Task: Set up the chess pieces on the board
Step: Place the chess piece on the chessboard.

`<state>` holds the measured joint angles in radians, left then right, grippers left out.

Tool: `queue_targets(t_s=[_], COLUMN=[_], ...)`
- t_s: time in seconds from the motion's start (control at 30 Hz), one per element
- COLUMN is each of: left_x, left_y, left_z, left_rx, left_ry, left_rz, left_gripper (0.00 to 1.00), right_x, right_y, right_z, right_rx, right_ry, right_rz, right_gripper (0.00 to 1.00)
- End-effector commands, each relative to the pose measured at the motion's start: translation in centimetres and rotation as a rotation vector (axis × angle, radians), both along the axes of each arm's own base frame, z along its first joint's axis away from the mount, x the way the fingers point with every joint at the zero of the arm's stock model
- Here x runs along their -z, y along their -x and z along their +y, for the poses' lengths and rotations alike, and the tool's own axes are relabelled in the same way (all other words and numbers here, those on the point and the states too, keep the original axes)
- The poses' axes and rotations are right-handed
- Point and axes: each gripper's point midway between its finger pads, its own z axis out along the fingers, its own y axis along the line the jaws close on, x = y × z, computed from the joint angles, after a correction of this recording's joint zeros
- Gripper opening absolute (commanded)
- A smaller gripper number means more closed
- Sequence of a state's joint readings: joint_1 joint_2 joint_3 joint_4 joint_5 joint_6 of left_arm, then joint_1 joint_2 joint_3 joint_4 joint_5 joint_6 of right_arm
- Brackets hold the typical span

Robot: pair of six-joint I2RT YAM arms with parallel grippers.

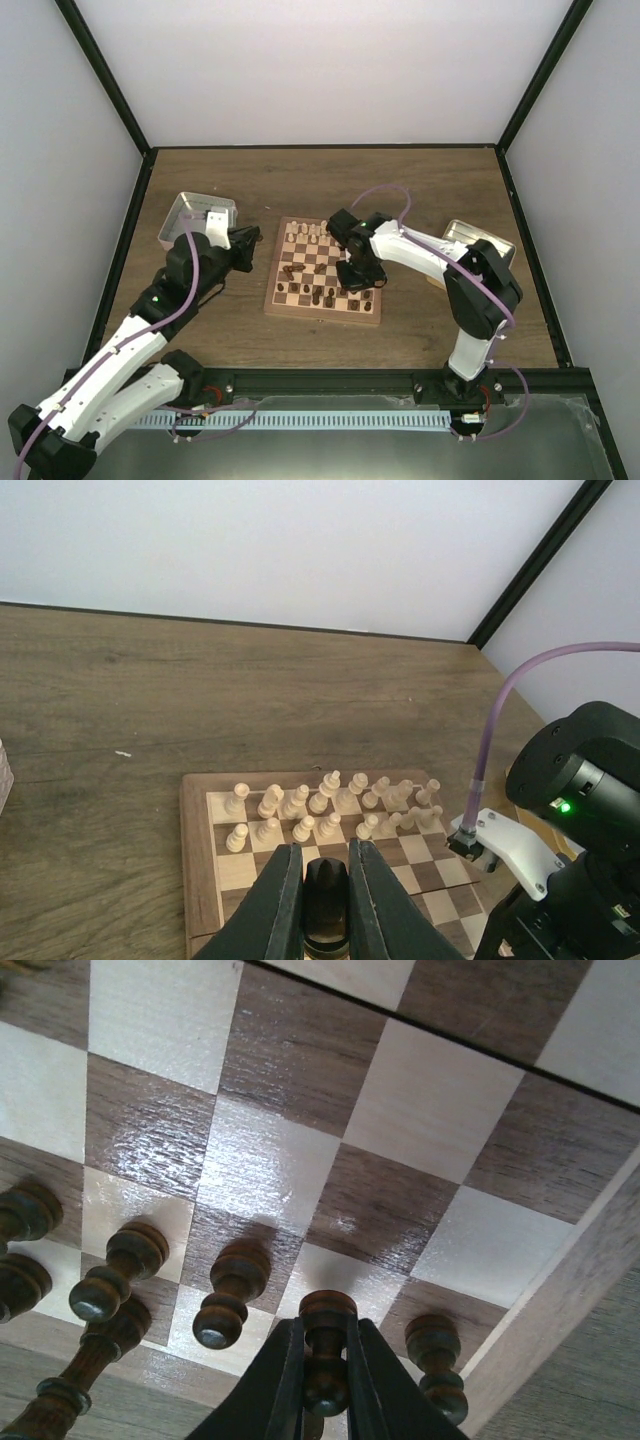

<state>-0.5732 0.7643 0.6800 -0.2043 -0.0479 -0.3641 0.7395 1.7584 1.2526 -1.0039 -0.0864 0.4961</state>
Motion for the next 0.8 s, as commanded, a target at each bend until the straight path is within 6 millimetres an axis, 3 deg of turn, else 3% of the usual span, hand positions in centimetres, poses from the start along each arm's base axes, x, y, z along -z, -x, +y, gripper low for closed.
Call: queue_targets(t_s=[0.0, 0.37, 0.57, 0.77], left_x=[-0.5, -0.4, -0.2, 0.0], left_y=[0.1, 0.1, 0.1, 0.1], left_z=[0.0, 0.1, 0.1, -0.1], left_rx=[0.005, 0.001, 0.001, 0.006], left_ry=[0.006, 0.007, 0.004, 0.006], left_rz=[-0.026, -0.023, -0.016, -0.002], left_gripper=[0.04, 0.04, 0.04, 0.04], right_x=[-0.1, 0.4, 0.0, -1.8], right_y=[0.0, 0.8, 0.0, -1.5], right_z=[1.0, 0.7, 0.9, 1.4], right_rx=[-0.030, -0.036, -0.021, -0.003], right_ry=[-0.017, -0.006, -0.003, -0.019], right_rz=[0.009, 0.027, -0.004, -0.077], right_gripper=[0.06, 0.11, 0.24, 0.30])
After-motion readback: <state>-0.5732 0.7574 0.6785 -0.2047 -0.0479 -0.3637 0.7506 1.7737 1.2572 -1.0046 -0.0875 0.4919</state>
